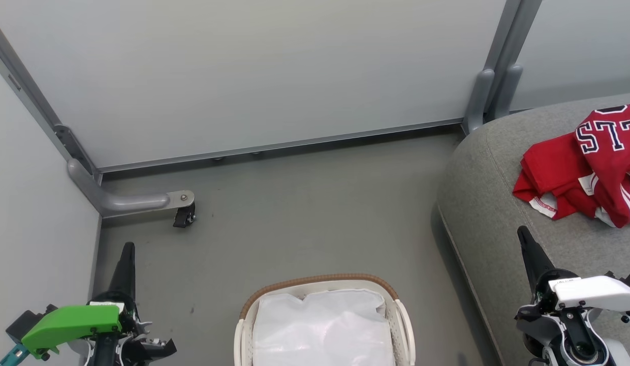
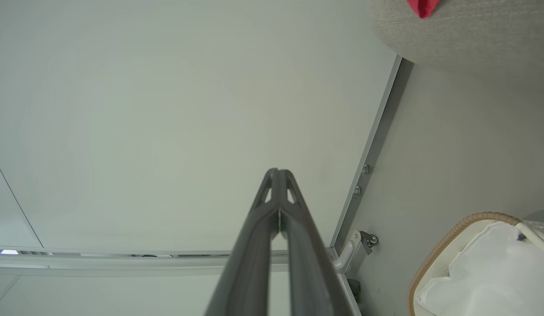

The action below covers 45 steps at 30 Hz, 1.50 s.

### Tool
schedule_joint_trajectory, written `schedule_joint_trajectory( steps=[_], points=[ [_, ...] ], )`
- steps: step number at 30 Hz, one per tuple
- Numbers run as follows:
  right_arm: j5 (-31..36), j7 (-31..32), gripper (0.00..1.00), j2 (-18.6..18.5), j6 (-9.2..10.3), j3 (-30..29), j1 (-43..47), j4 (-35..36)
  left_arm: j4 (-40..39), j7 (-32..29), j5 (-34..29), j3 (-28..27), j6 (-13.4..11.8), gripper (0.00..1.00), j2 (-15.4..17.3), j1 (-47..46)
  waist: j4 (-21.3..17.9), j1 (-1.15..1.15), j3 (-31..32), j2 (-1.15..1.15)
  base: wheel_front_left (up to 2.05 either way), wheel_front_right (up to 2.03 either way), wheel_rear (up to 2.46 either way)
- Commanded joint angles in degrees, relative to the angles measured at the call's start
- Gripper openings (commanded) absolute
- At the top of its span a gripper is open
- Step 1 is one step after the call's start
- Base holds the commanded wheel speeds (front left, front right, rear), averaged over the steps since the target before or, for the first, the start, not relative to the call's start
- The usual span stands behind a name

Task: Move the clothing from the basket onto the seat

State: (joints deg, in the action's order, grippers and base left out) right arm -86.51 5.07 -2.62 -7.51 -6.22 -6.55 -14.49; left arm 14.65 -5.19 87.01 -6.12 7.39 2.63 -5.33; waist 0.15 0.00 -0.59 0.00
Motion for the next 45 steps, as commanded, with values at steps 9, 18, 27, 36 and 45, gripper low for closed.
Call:
schedule_joint_trajectory(
  steps=[9, 18, 27, 36, 45],
  points=[
    [-4.58, 1.25, 0.0, -0.41, 0.04, -0.34, 0.57, 0.52, -0.65, -1.18, 4.16, -0.45, 0.18, 0.0, 0.42, -1.27, -0.1, 0.0, 0.28, 0.0, 0.0, 0.0, 0.0],
    [-5.99, 1.62, 0.0, -0.42, 0.04, -0.39, 0.63, 0.59, -0.68, -1.55, 5.47, -0.51, 0.18, 0.0, 0.42, -1.19, -0.15, 0.0, 0.41, 0.0, 0.0, 0.0, 0.0],
    [-5.99, 1.62, 0.0, -0.42, 0.04, -0.39, 0.63, 0.59, -0.69, -1.54, 5.48, -0.5, 0.18, 0.0, 0.42, -1.19, -0.15, 0.0, 0.41, 0.0, 0.0, 0.0, 0.0],
    [-5.99, 1.62, 0.0, -0.42, 0.03, -0.39, 0.63, 0.58, -0.69, -1.54, 5.48, -0.5, 0.18, 0.0, 0.42, -1.19, -0.15, 0.0, 0.41, 0.0, 0.0, 0.0, 0.0],
    [-5.99, 1.62, 0.0, -0.42, 0.03, -0.38, 0.63, 0.58, -0.69, -1.54, 5.48, -0.49, 0.18, 0.0, 0.42, -1.19, -0.15, 0.0, 0.41, 0.0, 0.0, 0.0, 0.0]
  ],
)
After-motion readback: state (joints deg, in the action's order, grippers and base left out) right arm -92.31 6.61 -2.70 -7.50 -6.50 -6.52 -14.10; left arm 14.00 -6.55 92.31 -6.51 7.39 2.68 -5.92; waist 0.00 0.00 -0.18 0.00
